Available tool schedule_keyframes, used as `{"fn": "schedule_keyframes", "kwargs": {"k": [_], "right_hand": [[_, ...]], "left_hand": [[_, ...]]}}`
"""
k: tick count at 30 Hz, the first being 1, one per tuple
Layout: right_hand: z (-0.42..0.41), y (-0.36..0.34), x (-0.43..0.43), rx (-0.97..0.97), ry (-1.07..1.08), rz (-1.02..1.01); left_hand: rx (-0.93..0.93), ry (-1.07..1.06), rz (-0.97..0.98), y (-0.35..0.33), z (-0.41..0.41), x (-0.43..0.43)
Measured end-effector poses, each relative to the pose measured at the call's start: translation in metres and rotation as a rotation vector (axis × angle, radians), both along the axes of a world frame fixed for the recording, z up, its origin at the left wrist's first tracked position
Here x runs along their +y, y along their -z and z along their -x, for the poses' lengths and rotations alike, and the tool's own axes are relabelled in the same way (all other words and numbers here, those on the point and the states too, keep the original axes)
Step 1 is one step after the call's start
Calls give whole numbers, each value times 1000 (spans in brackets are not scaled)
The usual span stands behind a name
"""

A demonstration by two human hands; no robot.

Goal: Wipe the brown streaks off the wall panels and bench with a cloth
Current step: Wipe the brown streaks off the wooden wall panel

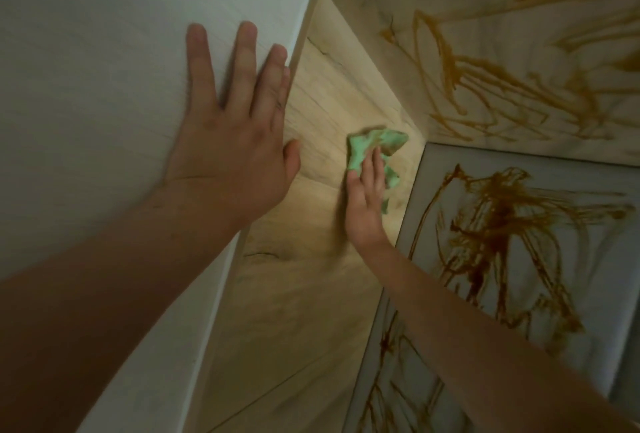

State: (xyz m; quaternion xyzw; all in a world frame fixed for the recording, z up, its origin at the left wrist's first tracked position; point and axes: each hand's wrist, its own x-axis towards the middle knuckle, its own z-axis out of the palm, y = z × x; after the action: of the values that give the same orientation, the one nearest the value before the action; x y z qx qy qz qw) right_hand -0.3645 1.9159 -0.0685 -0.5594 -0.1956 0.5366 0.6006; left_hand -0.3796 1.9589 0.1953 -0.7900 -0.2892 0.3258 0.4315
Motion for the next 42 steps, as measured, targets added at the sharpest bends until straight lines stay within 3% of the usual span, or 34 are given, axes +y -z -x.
{"fn": "schedule_keyframes", "kwargs": {"k": [2, 6, 10, 17, 22, 24, 27, 33, 36, 38, 39, 41, 42], "right_hand": [[-9, 38, 11, 48, 11, 170], [-29, 105, 17, 352, -25, 562], [-38, 53, -2, 387, -86, 516], [-107, -44, -68, 915, -215, 425], [-184, -95, -107, 896, -316, 325], [-210, -113, -120, 834, -316, 327], [-248, -130, -137, 717, -308, 354], [-313, -153, -161, 367, -293, 488], [-322, -165, -157, 237, -276, 519], [-317, -181, -151, 210, -319, 508], [-313, -191, -149, 217, -351, 485], [-303, -214, -142, 238, -431, 414], [-297, -223, -136, 211, -482, 371]], "left_hand": [[-4, -6, 0, 0, 1, 0], [20, -1, 5, 3, 4, 3], [36, -12, 8, 1, 1, 1], [100, -8, -54, -2, -1, -4], [19, -55, -68, -2, -3, -9], [-151, -195, -75, 0, -10, -15], [-634, -531, 20, 7, -49, -45], [-768, -645, 467, 64, -127, -153], [-998, -748, 638, 94, -136, -184], [-1406, -1045, 680, 104, -132, -187], [-1644, -1299, 714, 105, -132, -186], [-2107, -1716, 916, 106, -130, -179], [-2321, -1851, 1130, 104, -131, -176]]}}
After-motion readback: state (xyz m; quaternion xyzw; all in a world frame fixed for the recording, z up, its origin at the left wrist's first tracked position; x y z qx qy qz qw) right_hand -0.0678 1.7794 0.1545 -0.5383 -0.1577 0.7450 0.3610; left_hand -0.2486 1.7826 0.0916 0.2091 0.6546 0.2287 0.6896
